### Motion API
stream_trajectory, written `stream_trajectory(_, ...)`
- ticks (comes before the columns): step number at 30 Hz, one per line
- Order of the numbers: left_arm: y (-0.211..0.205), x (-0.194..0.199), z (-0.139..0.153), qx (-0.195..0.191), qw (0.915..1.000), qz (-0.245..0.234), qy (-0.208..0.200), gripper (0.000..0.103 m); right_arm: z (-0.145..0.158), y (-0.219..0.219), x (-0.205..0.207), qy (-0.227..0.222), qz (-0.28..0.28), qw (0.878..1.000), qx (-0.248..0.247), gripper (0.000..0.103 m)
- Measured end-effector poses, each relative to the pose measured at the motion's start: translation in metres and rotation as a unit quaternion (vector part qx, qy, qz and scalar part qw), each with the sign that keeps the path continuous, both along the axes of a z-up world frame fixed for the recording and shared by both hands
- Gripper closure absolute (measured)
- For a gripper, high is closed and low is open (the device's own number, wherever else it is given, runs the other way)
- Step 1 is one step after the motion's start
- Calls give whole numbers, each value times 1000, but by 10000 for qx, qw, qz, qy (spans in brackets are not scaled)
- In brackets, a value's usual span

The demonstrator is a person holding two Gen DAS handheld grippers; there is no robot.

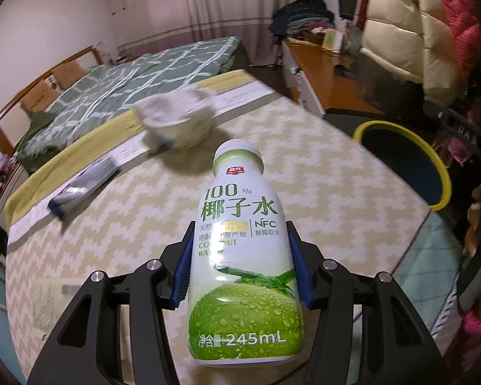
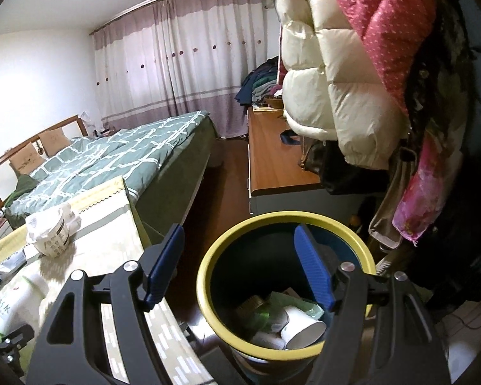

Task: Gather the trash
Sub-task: 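Carry the coconut water bottle over the yellow bin and release it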

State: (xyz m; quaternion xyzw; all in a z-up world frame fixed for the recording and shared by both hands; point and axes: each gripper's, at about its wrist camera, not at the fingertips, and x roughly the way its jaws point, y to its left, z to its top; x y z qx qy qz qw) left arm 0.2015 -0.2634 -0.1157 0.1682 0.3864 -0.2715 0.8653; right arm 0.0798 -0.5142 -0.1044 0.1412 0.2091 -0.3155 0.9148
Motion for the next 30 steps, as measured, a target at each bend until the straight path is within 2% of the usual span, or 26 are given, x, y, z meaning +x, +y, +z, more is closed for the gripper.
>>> stream_trajectory(8, -72, -12, 6, -57, 9982, -586, 138, 51, 8, -35, -38, -175, -303, 9993, 93, 35)
stream_trajectory(16, -153, -22, 5, -31, 9926, -1186, 269, 51, 14, -63, -72, -271, -620, 9977, 62, 33)
stream_trajectory(25, -242, -24, -18, 82, 9847, -1597, 693, 51, 7, -95, -98, -249, -907, 9955, 150, 33)
stream_trajectory(30, -274, -27, -30, 188, 9830, -1679, 715, 51, 5, -104, -107, -259, -1011, 9944, 182, 32)
